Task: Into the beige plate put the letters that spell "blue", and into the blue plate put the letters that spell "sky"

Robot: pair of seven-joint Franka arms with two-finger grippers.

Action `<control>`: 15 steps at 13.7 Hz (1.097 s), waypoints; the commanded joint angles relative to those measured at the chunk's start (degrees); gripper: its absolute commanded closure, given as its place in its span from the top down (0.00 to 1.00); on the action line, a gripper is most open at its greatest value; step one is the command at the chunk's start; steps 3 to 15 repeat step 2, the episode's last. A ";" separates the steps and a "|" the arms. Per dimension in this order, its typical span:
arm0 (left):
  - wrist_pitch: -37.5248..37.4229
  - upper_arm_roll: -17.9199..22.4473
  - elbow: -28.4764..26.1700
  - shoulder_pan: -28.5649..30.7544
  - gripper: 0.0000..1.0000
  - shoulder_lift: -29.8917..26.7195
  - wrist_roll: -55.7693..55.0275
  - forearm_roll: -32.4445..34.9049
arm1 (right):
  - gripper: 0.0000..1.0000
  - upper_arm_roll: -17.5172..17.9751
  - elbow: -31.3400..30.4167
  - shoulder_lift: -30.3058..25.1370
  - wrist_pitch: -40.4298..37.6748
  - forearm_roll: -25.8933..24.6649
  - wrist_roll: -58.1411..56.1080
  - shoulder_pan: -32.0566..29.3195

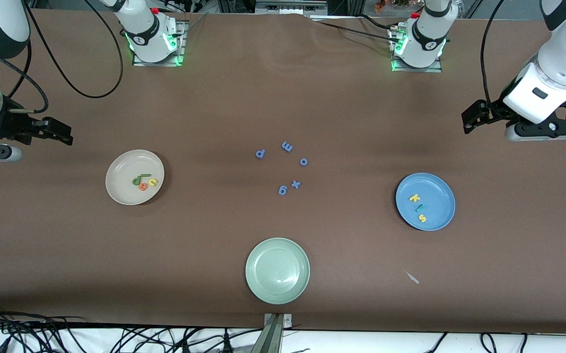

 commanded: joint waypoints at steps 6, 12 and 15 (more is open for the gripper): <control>-1.07 -0.15 1.22 0.35 1.00 0.31 1.15 -1.35 | 1.00 0.00 0.66 0.07 -0.09 -0.10 0.79 0.09; -1.07 -0.15 1.22 0.35 1.00 0.31 1.15 -1.35 | 1.00 0.00 0.66 0.07 -0.09 -0.10 0.79 0.09; -1.07 -0.15 1.22 0.35 1.00 0.31 1.15 -1.35 | 1.00 0.00 0.66 0.07 -0.09 -0.10 0.79 0.09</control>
